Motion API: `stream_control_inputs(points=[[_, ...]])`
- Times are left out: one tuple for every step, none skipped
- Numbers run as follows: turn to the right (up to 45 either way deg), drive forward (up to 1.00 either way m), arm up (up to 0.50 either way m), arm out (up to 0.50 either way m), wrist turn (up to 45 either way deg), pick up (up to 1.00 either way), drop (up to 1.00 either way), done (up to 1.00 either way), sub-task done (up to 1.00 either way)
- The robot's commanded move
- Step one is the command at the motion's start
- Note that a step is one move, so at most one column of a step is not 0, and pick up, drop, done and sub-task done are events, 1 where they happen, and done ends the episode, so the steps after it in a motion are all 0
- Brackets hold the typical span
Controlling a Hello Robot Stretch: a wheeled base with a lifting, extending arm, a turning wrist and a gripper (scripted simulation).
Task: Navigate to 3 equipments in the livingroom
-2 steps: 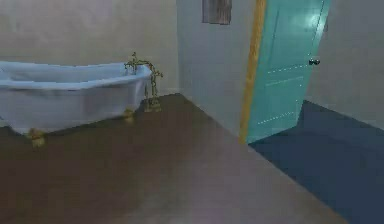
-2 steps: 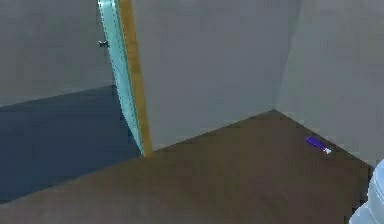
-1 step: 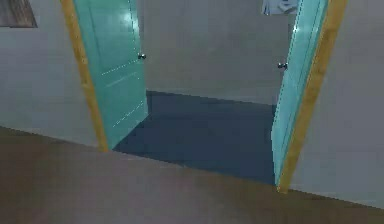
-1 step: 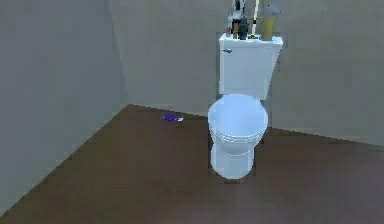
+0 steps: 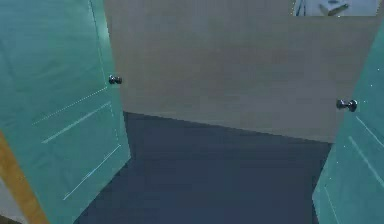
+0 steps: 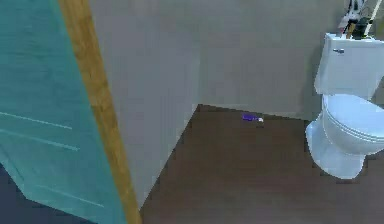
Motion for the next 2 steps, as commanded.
stream_control_inputs(points=[[0.0, 1.00, 0.00, 0.00, 0.0, 0.00, 0.00, 0.00, 0.00], [0.0, 0.65, 0.00, 0.00, 0.0, 0.00, 0.00, 0.00, 0.00]])
